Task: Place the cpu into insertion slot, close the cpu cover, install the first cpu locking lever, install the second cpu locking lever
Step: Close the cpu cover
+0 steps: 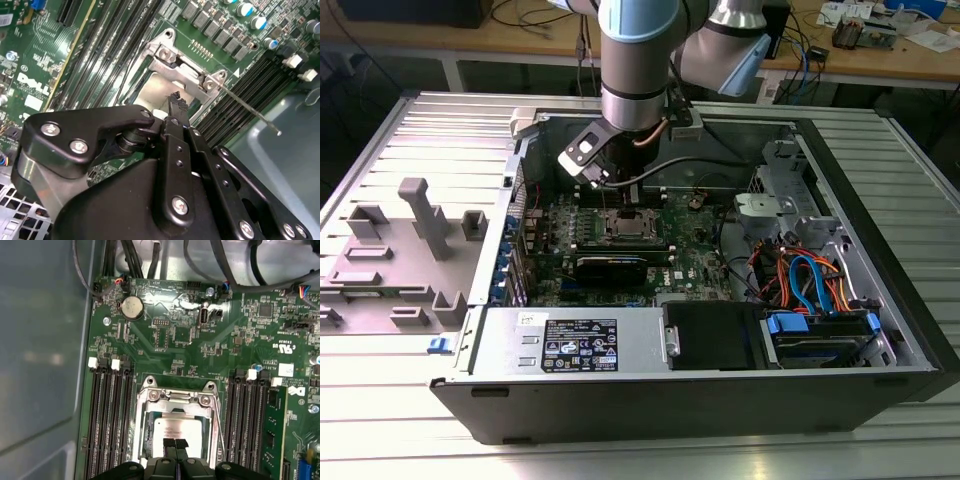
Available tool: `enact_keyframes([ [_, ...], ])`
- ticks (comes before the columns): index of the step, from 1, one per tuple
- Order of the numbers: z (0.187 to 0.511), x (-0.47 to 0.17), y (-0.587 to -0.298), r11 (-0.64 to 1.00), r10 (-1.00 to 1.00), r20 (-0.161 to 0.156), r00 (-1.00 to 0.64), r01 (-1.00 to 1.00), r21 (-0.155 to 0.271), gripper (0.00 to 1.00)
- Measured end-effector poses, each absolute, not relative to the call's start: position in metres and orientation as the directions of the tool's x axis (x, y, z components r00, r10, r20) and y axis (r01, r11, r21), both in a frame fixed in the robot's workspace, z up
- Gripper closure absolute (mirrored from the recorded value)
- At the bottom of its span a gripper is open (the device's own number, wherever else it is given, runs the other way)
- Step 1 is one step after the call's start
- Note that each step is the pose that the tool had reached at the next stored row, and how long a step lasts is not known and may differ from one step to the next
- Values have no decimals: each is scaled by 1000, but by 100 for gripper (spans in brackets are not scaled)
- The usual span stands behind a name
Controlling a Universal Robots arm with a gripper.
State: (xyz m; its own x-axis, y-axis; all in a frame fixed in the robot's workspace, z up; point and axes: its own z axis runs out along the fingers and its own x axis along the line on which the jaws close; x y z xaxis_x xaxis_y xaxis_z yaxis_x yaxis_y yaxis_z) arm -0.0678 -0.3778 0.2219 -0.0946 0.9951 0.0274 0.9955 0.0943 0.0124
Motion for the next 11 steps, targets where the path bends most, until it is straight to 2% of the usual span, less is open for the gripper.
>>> enact_keyframes([
  [11,221,-68,-378,94,995,31,-95,995,13,89],
])
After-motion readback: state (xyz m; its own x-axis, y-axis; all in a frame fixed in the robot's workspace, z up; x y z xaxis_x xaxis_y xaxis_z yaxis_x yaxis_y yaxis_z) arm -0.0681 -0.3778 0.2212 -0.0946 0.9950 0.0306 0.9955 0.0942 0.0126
